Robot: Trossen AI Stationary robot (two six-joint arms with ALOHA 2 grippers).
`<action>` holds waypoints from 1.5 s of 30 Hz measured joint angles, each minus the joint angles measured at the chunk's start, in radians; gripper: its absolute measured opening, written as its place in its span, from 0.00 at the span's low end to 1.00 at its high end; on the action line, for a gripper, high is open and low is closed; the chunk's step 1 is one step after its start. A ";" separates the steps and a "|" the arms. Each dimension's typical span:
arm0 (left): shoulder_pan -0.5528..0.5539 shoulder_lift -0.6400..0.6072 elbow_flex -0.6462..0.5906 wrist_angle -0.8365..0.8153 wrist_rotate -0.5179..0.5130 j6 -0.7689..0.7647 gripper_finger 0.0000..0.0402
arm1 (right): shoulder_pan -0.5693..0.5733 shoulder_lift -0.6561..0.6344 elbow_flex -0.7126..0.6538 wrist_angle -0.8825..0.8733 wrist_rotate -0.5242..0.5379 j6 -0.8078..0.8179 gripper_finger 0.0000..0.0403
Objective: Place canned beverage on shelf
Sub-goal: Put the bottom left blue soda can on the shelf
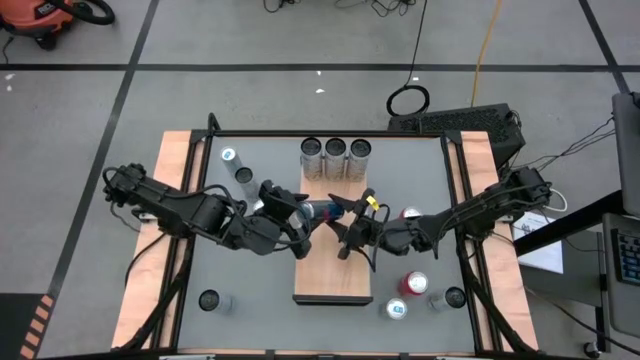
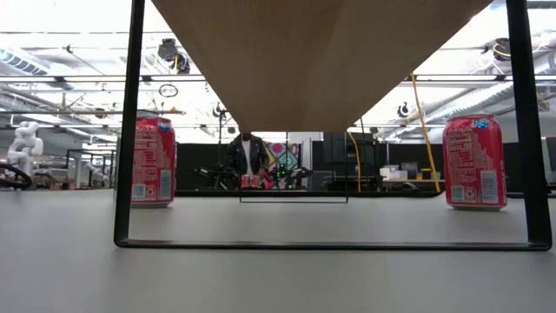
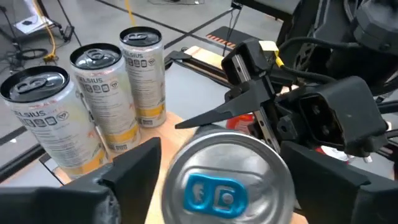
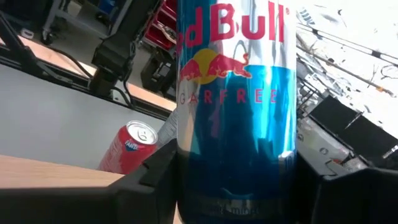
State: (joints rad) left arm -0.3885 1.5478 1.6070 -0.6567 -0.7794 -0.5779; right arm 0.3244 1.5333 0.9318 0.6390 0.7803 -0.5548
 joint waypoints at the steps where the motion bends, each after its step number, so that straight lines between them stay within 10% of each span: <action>1: 0.000 0.000 0.000 0.001 -0.001 0.014 0.84 | 0.000 0.000 0.000 -0.003 0.001 0.008 0.44; 16: -0.077 -0.013 0.037 0.102 -0.010 0.477 0.88 | 0.055 -0.037 0.000 -0.242 -0.008 0.243 0.44; 25: -0.191 -0.024 0.037 0.049 -0.078 0.512 0.88 | 0.107 -0.217 -0.024 -0.494 -0.233 0.452 0.44; 35: -0.276 -0.021 -0.018 -0.033 -0.240 0.305 0.88 | 0.111 -0.290 -0.338 0.049 -0.538 0.508 0.44; 45: -0.194 -0.007 -0.228 0.581 -0.087 0.564 0.88 | 0.107 -0.238 -0.396 0.320 -0.628 0.411 0.44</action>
State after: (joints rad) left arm -0.5826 1.5406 1.3789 -0.0758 -0.8663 -0.0136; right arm 0.4315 1.2954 0.5358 0.9591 0.1520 -0.1435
